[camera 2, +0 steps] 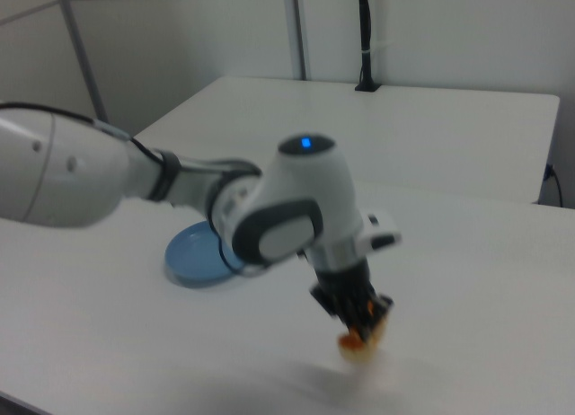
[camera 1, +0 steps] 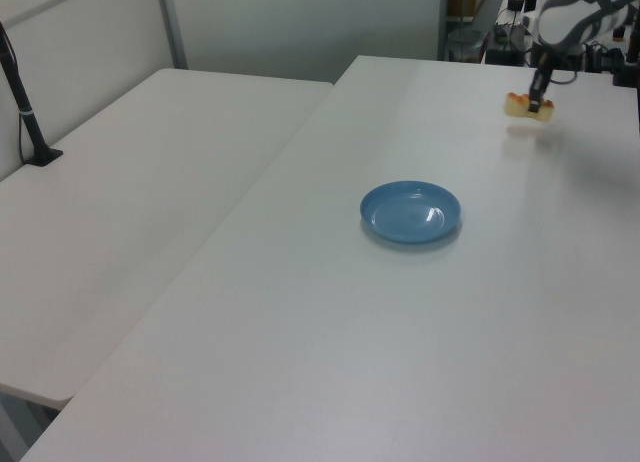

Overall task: Put the bread on a plate
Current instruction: 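Lower the gripper and close it on the bread, then lift the bread and carry it over the blue plate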

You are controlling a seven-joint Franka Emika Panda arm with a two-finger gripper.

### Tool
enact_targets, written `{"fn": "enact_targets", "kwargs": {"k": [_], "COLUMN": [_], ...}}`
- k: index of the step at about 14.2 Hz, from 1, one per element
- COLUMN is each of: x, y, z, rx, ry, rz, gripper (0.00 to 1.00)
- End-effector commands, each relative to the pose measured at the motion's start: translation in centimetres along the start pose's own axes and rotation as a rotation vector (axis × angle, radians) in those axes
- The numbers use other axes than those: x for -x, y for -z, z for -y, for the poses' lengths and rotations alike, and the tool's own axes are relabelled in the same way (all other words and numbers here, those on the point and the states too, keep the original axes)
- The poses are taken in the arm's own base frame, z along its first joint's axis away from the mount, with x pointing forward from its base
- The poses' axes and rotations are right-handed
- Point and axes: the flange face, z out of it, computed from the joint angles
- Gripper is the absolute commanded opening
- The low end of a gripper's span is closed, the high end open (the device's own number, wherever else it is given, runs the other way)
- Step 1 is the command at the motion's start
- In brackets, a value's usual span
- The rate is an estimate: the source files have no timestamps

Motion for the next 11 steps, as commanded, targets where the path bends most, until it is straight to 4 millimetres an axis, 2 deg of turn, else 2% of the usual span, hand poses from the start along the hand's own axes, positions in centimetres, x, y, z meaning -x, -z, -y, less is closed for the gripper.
{"fn": "enact_targets", "kwargs": {"k": [1,3,4,6,8,10,11], "x": [-5.4,-7.3,-8.5,-9.7,-10.7,-11.2,-11.3], "y": [10.1,14.4,17.2,20.4,21.4,21.3,20.9], "z": [6.3,9.4,12.5,16.3,21.3,25.8,27.4], "rx": [-0.065,-0.105,-0.156,-0.194,-0.201,-0.203,-0.202], "ry": [-0.075,-0.116,-0.141,-0.209,-0.230,-0.224,-0.223], "rz": [0.057,0.080,0.081,0.067,0.064,0.074,0.083], "gripper": [0.14,0.14,0.13,0.11,0.11,0.11,0.11]}}
